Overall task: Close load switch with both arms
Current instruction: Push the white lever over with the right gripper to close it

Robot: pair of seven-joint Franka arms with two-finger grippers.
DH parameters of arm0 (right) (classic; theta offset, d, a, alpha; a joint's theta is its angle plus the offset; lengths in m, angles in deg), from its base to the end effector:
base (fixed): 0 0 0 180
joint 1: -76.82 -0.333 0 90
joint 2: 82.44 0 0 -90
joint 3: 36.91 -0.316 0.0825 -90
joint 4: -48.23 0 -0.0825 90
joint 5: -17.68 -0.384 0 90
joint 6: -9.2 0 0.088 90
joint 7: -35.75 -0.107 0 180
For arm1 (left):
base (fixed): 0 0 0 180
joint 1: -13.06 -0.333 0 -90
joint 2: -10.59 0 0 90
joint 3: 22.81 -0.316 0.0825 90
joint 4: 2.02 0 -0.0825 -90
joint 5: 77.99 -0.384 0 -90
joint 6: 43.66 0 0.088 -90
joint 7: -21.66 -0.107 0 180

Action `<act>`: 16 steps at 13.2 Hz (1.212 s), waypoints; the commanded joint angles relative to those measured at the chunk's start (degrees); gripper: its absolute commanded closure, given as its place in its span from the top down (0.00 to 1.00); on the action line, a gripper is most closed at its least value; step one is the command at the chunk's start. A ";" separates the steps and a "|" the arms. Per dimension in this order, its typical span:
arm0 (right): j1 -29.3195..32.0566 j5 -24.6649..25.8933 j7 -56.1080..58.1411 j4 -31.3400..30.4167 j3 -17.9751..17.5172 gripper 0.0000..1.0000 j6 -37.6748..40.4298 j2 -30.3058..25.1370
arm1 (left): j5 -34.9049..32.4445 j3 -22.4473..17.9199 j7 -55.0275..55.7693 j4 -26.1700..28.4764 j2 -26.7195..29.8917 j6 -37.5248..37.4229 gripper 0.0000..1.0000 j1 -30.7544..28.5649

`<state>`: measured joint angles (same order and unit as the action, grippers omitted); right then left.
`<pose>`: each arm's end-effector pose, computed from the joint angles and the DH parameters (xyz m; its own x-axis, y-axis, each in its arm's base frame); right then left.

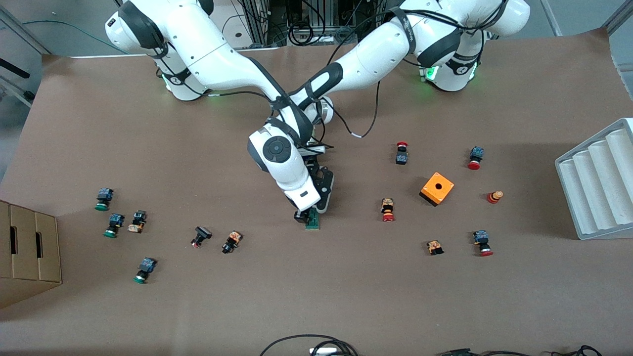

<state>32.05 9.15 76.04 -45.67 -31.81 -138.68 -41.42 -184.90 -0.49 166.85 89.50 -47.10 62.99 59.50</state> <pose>0.5422 0.4579 0.2216 0.2442 0.9481 0.2034 0.9565 -0.2701 0.1103 0.3357 -0.5756 0.0705 0.3674 0.1173 0.9227 0.1380 -0.9879 0.0707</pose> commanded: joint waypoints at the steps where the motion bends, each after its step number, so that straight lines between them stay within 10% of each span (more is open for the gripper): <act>1: -0.58 -1.49 1.46 1.09 1.75 0.71 -0.92 0.19 | -0.49 -0.44 1.24 -1.16 -1.02 -0.21 0.36 0.67; 16: -0.49 -1.75 1.38 2.40 2.01 0.71 -0.83 0.19 | -0.49 -0.44 1.24 -1.16 -1.02 -0.21 0.36 0.67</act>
<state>32.06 9.15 76.11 -44.51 -31.04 -138.68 -41.74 -184.90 -0.49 166.85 89.50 -47.10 62.99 59.50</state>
